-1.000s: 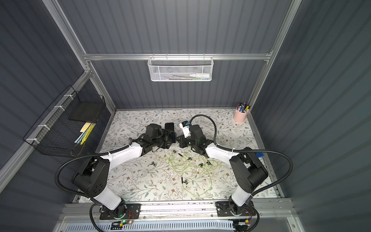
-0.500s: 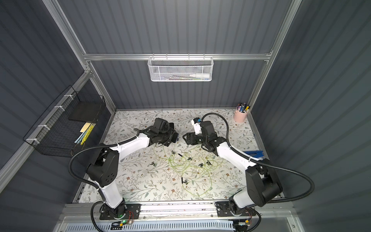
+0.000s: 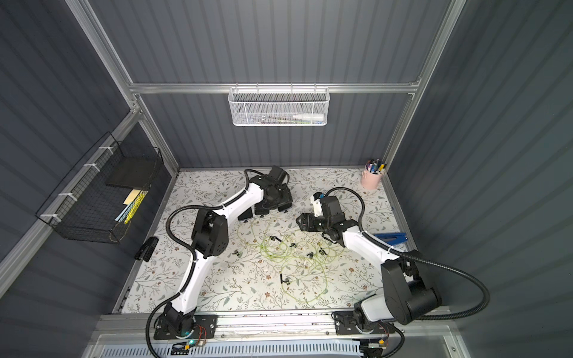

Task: Plug wired earphones into phones
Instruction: Place the phone at the center of the board.

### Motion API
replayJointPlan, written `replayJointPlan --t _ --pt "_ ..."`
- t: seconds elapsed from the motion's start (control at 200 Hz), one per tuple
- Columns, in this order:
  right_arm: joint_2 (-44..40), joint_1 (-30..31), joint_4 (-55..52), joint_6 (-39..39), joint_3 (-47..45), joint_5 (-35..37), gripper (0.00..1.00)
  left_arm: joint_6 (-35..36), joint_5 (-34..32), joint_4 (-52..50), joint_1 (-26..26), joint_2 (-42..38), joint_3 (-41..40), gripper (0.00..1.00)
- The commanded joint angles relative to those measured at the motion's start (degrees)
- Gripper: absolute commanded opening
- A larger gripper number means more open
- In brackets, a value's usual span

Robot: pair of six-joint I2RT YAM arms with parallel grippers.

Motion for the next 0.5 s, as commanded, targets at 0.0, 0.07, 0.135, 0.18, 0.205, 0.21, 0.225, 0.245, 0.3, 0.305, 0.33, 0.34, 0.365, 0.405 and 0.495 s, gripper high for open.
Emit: replayJointPlan --t 0.0,0.07,0.135,0.18,0.205,0.21,0.225,0.245,0.3,0.305,0.33,0.34,0.365,0.405,0.495 --pt "-2.3 -0.7 -2.3 -0.7 -0.4 1.4 0.78 10.4 0.7 -9.0 -0.5 4.1 6.8 0.00" --pt "-3.1 -1.0 -2.9 -1.2 -1.0 2.1 0.81 13.0 1.3 -8.8 -0.4 6.2 8.3 0.00" --pt "-3.8 -1.5 -2.9 -1.8 -2.0 2.9 0.85 15.4 1.7 -7.1 -0.4 7.0 7.7 0.02" --pt "-4.1 -1.9 -2.4 -2.5 -2.9 3.6 0.89 16.5 1.9 -5.4 -0.5 7.2 6.5 0.06" --pt "-4.4 -2.2 -2.0 -3.1 -3.5 4.2 0.91 17.1 1.8 -4.7 -0.4 7.3 6.0 0.10" --pt "-4.4 -2.3 -1.8 -3.2 -3.6 4.4 0.92 17.2 1.8 -4.5 -0.4 7.3 5.9 0.11" --pt "-4.6 -2.4 -1.4 -3.7 -4.0 4.9 0.93 17.6 1.8 -4.1 -0.4 7.3 5.5 0.14" --pt "-4.8 -2.6 -0.5 -4.4 -4.7 5.7 0.97 17.9 1.9 -3.4 -0.4 7.2 4.8 0.21" --pt "-5.3 -2.9 1.6 -6.2 -6.4 8.9 0.99 18.8 1.9 -1.4 -0.4 6.7 3.3 0.43" --pt "-5.3 -3.0 1.7 -6.4 -6.5 9.2 0.99 18.9 1.9 -1.3 -0.4 6.7 3.2 0.46" --pt "-5.4 -3.3 2.5 -7.2 -7.1 10.7 0.99 19.5 1.9 -0.6 -0.4 6.4 2.6 0.58" --pt "-5.4 -3.4 2.9 -7.5 -7.4 11.2 0.99 19.6 1.9 -0.3 -0.4 6.3 2.3 0.63" --pt "-5.5 -3.8 4.1 -8.1 -8.2 12.3 0.99 20.1 1.9 0.5 -0.4 5.8 1.7 0.72" --pt "-5.1 -4.4 6.1 -8.3 -9.2 14.3 0.99 20.6 1.9 1.5 -0.4 4.8 0.8 0.87" --pt "-4.1 -6.8 11.7 -6.5 -11.9 13.7 0.99 22.1 1.9 5.3 -0.3 1.1 -2.3 1.00"
